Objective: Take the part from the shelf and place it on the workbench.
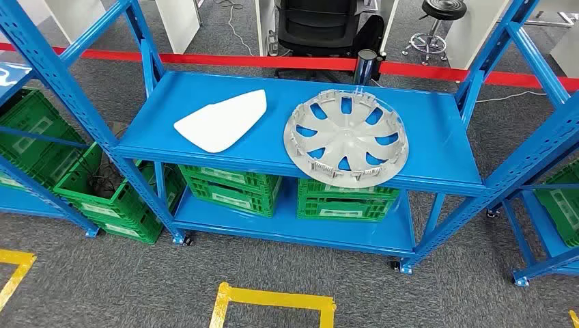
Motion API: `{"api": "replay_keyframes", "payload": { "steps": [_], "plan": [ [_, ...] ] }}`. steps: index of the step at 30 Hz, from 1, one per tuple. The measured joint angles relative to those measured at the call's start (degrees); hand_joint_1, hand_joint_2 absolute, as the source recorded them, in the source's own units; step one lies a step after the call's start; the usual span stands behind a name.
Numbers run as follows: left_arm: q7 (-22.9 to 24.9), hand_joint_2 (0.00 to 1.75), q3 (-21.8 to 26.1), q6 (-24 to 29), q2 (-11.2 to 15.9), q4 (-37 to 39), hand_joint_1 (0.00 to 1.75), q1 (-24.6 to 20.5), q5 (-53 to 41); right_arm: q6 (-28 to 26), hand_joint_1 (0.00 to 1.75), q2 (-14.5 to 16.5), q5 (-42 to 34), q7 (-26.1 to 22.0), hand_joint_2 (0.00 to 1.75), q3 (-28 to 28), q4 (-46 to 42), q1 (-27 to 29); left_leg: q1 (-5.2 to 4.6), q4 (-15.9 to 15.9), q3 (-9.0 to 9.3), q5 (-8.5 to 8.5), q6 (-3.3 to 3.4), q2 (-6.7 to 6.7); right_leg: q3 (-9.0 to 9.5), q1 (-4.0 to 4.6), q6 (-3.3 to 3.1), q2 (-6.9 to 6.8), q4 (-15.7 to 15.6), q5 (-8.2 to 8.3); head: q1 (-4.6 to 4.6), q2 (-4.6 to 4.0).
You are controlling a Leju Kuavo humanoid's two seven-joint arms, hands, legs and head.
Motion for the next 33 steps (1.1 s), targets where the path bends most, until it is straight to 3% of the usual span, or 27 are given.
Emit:
{"api": "replay_keyframes", "payload": {
  "steps": [4, 8, 14, 24, 28, 33],
  "plan": [
    [0.6, 0.0, -2.6, 1.2, 0.0, 0.4, 0.0, -0.8, 3.3, -2.1, 0.0, -0.5, -3.8, -0.2, 0.0, 2.3, 0.5, -0.8, -0.01, 0.0, 0.0, 0.0, 0.0, 0.0, 0.0, 0.0, 0.0, 0.0, 0.0, 0.0, -0.01, 0.0],
    [1.3, 0.0, -6.1, 2.6, 0.1, 1.1, 0.0, -1.8, 7.4, -4.9, 0.0, -1.2, -8.4, -1.0, 1.75, 5.3, 1.1, -1.9, -0.01, 0.0, -0.01, 0.0, 0.0, 0.0, 0.0, -0.01, 0.0, 0.0, 0.0, 0.0, -0.03, 0.0],
    [2.1, 0.0, -10.8, 4.6, 0.2, 2.0, 0.0, -3.2, 13.4, -10.1, 0.0, -3.0, -14.9, -5.3, 1.75, 9.0, 1.8, -4.0, -0.03, 0.0, -0.01, 0.0, 0.01, 0.0, 0.01, -0.03, 0.03, 0.0, 0.0, 0.02, -0.02, 0.0],
    [2.0, 0.0, -16.6, 7.2, 0.5, 3.4, 0.0, -4.8, 20.7, -18.2, 0.0, -6.5, -20.5, -17.6, 1.75, 12.2, 1.9, -8.0, -0.05, 0.0, -0.01, 0.02, 0.02, -0.01, 0.03, -0.08, 0.06, 0.01, 0.0, 0.05, -0.03, 0.0],
    [2.0, 0.0, -18.9, 8.2, 0.6, 4.0, 0.0, -5.5, 23.4, -21.1, 0.0, -7.8, -19.6, -23.2, 1.75, 12.2, 0.9, -9.4, -0.05, 0.0, -0.01, 0.03, 0.02, -0.01, 0.03, -0.08, 0.09, 0.01, 0.0, 0.07, -0.02, 0.0],
    [2.0, 0.0, -21.7, 8.8, 0.7, 4.7, 0.0, -5.9, 25.8, -23.4, 0.0, -8.3, -14.2, -25.8, 1.75, 11.0, -3.0, -9.5, -0.05, 0.0, -0.01, 0.03, 0.02, -0.02, 0.03, -0.08, 0.1, 0.01, 0.0, 0.08, -0.02, 0.0]
  ]
}}
